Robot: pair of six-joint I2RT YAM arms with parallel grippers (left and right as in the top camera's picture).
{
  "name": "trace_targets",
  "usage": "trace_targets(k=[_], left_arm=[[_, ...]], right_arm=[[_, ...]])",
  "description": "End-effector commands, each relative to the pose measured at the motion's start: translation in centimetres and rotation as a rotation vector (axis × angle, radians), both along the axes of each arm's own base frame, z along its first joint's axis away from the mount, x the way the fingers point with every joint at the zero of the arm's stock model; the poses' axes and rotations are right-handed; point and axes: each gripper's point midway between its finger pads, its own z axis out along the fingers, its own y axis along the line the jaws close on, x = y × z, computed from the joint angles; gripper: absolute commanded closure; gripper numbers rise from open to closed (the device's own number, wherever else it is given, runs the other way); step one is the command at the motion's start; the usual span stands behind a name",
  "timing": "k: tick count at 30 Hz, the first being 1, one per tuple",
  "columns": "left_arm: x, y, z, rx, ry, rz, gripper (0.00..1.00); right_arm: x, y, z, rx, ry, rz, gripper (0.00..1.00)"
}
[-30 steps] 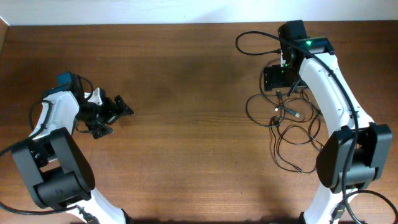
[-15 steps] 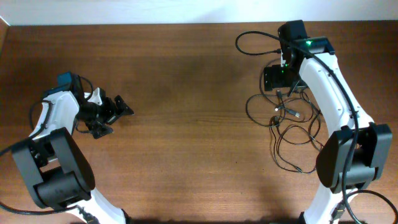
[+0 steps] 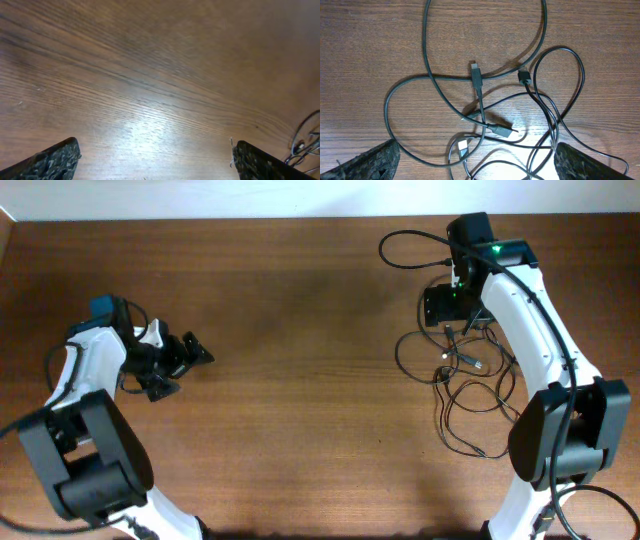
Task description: Untangle cables
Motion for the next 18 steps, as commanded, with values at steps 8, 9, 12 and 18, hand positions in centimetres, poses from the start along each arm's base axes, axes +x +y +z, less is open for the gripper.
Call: trace_targets(k=[8, 9, 12, 18], left_arm=[[-1.4, -0.6, 18.6, 0.200, -0.536, -0.003, 0.01], [-2.0, -0.8, 19.8, 0.213, -0.572, -0.003, 0.01], [-2.9, -1.2, 21.8, 0.236, -0.632, -0.003, 0.01], [-2.9, -1.2, 21.9, 0.238, -0.637, -0.003, 0.01]], right_arm=[[0.1, 0.1, 0.4, 0.011, -0.010, -0.004, 0.02], [0.1, 0.1, 0.4, 0.011, -0.010, -0.004, 0.02], [0.1, 0.1, 0.4, 0.011, -0.010, -0.004, 0.01], [0.1, 0.1, 0.4, 0.011, -0.010, -0.004, 0.02]])
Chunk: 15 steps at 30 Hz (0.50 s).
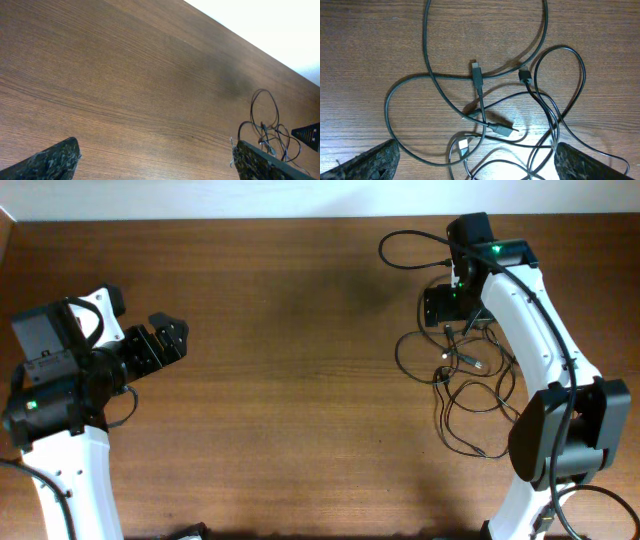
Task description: Untangle cables
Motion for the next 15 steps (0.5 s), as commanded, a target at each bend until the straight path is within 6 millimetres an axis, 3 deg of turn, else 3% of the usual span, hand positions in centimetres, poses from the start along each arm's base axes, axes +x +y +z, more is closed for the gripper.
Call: trace_targets(k=[1, 5, 7, 11, 13, 15], left_arm=[[0.0, -0.1, 0.5, 0.006, -0.014, -0.003, 0.01], [-0.2, 0.1, 0.8, 0.024, -0.022, 0.008, 0.01], [-0.7, 0.8, -0.2, 0.065, 0.026, 0.043, 0.01], [-0.7, -0.7, -5.5, 0.164, 0.109, 0.010, 0.01], [0.6, -2.0, -8.6, 0.171, 0.014, -0.034, 0.01], [0.7, -2.7, -11.1, 0.167, -0.058, -0.053, 0.01]], right_arm=[[0.2, 0.1, 0.5, 0.008, -0.013, -0.004, 0.01], [0.2, 0.1, 0.5, 0.008, -0.013, -0.004, 0.02], [0.2, 0.1, 0.5, 0.008, -0.013, -0.004, 0.02], [0.2, 0.1, 0.5, 0.008, -0.013, -0.004, 0.01], [0.2, 0.1, 0.5, 0.008, -0.013, -0.004, 0.01], [0.2, 0.1, 0.5, 0.008, -0.013, -0.004, 0.01]])
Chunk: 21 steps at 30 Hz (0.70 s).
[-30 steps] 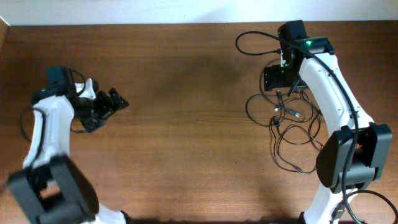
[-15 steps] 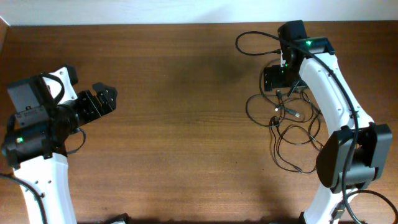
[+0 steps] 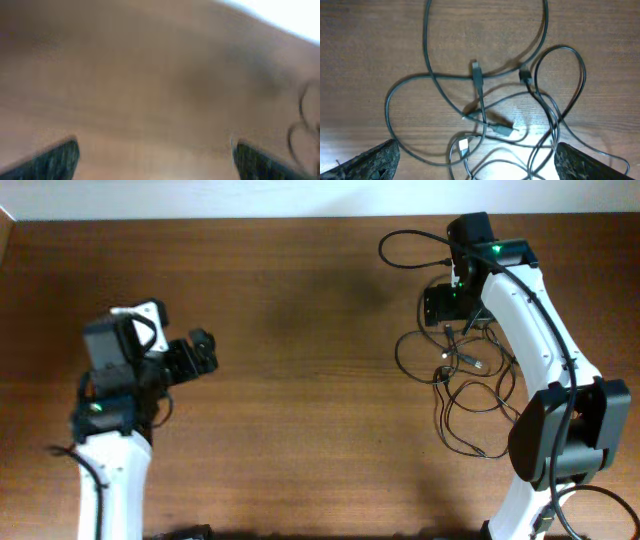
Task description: Untangle cables
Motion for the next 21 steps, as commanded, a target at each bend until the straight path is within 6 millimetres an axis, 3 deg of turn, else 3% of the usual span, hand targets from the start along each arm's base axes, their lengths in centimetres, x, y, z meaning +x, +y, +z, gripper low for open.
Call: trace_targets(k=[1, 3, 10, 15, 21], left_arm=[[-1.8, -0.9, -5.2, 0.003, -0.036, -0.021, 0.01], [-2.3, -1.2, -7.3, 0.017, -0.145, -0.028, 0.01], [-4.3, -3.0, -8.5, 0.046, -0.433, -0.088, 0.01], [-6.1, -3.2, -11.1, 0.040, -0.391, -0.085, 0.01], [-7.4, -4.1, -12.5, 0.059, -0.314, -0.098, 0.01]], right_arm=[[0.2, 0.1, 0.5, 0.008, -0.013, -0.004, 0.01], [0.2, 0.1, 0.5, 0.008, -0.013, -0.004, 0.01], [0.1, 0.1, 0.5, 0.008, -0.013, -0.004, 0.01], [0.2, 0.1, 0.5, 0.008, -0.013, -0.004, 0.02], [0.2, 0.1, 0.5, 0.008, -0.013, -0.004, 0.02]])
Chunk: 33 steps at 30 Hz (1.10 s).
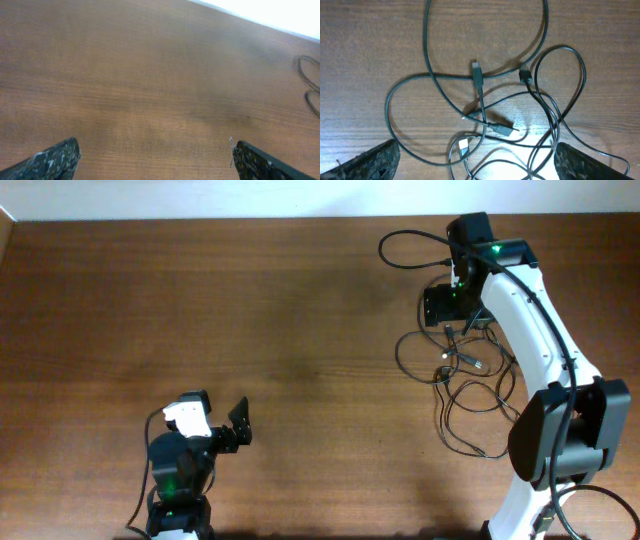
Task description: Untangle cables
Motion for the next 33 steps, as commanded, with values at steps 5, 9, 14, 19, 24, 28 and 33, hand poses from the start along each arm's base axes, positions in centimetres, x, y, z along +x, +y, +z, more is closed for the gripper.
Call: trace_targets(k=[5, 9, 14, 19, 24, 28, 33], left_arm=[[-2.7, -0.5, -1.6, 0.093, 0.087, 0.033, 0.01], [-2.5, -2.1, 4.7, 0.241, -0.218, -0.066, 0.01], [-2.9, -2.5, 8.3, 0.312, -0.387, -0.077, 0.01], [-2.9, -2.5, 8.4, 0.312, -0.389, -0.075, 0.01], [-2.9, -2.5, 8.4, 0.312, -0.389, -0.075, 0.01], [-2.9, -2.5, 8.4, 0.312, -0.389, -0.076, 0.01], [-2.9, -2.5, 8.4, 0.312, -0.389, -0.076, 0.01]], right_arm=[[0.2, 0.1, 0.5, 0.007, -0.014, -0.005, 0.01], [0.2, 0.1, 0.5, 0.007, -0.014, -0.005, 0.02], [0.2, 0.1, 0.5, 0.008, -0.015, -0.005, 0.01], [0.2, 0.1, 0.5, 0.007, -0.014, -0.005, 0.01], [0.2, 0.1, 0.5, 0.007, -0.014, -0.005, 0.02], [0.2, 0.1, 0.5, 0.007, -0.014, -0.005, 0.02], [0.2, 0.1, 0.5, 0.007, -0.014, -0.005, 0.01]])
